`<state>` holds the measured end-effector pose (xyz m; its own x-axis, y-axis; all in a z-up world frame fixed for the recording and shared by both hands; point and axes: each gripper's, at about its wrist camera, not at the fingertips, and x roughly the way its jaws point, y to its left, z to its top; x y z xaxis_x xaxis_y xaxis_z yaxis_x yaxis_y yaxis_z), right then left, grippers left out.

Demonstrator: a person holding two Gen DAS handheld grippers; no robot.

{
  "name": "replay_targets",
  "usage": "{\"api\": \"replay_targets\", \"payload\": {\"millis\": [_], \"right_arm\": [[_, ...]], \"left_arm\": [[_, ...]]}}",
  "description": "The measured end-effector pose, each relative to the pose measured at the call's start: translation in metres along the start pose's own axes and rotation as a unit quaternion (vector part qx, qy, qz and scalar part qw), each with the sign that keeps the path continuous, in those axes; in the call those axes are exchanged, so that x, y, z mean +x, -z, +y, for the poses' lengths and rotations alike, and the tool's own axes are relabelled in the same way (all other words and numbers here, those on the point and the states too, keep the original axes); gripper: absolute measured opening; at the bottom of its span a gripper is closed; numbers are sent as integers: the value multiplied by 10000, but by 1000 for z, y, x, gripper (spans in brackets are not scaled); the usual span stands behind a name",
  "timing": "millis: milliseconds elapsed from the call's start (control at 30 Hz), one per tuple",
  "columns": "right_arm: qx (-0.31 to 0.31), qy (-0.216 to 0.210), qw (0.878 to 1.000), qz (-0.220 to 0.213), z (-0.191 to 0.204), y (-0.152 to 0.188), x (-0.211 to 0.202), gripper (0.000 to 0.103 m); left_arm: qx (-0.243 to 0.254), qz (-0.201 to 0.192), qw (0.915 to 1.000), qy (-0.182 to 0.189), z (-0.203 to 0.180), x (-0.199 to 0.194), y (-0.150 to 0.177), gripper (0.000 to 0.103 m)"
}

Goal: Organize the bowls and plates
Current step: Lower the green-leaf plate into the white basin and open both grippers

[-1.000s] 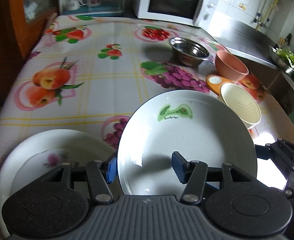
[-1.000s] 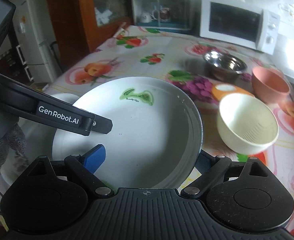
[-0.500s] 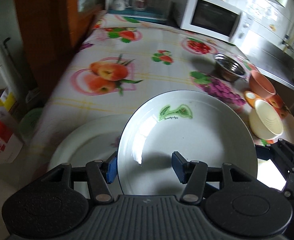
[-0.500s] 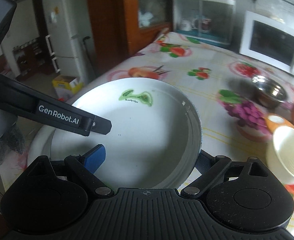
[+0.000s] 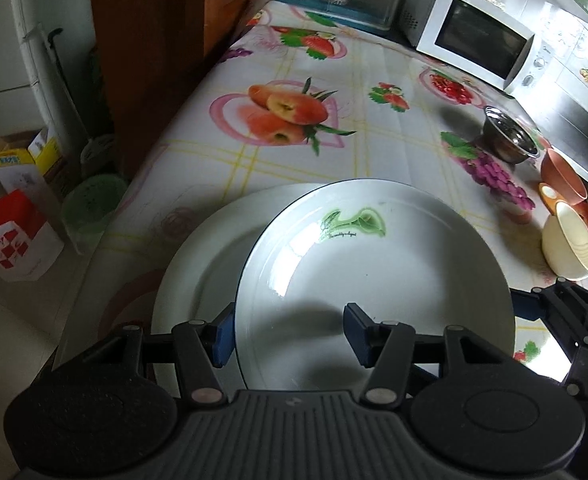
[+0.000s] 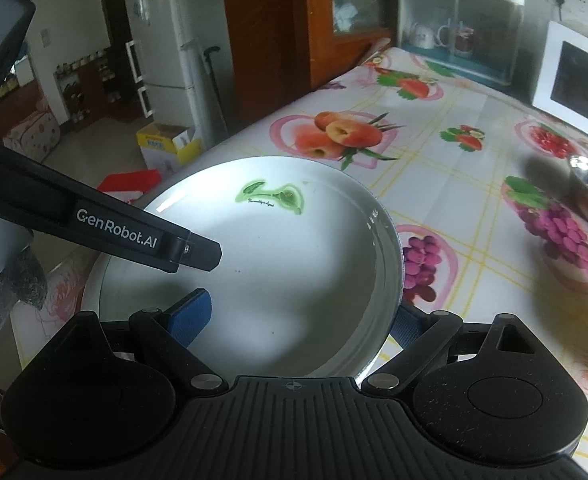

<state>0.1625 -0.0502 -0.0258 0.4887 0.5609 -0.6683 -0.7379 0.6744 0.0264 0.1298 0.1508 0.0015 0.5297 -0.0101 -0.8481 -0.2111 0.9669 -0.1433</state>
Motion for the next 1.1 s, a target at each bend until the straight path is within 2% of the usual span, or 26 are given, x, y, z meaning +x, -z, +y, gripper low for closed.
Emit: {"api": "replay_targets", "payload": {"millis": [400,667,700,833,1033,1100], "right_arm": [[-243,2,9996,105,11,3,14,93],[-313,5,9994,147,14,6,18,91],[-296,-26,9994,164,13,6,18,91],[-347,2,9993,108,14,7,14,92],[-458,26,9989,-58,15,4,5,95],[-430,29,9990,-86,12,3,1,95]], "left_arm": [[-166,169,9997,-82,14,14,6,56],[-168,135,9997,-134,17,14,5,57],[-168,138,9997,-144,17,14,5,60],[-95,74,9998,-188,15,9,4,80],[52,-48,9996,-268,6,1,0,94],[153,-115,9994,-290,1,-4,-1,94]]}}
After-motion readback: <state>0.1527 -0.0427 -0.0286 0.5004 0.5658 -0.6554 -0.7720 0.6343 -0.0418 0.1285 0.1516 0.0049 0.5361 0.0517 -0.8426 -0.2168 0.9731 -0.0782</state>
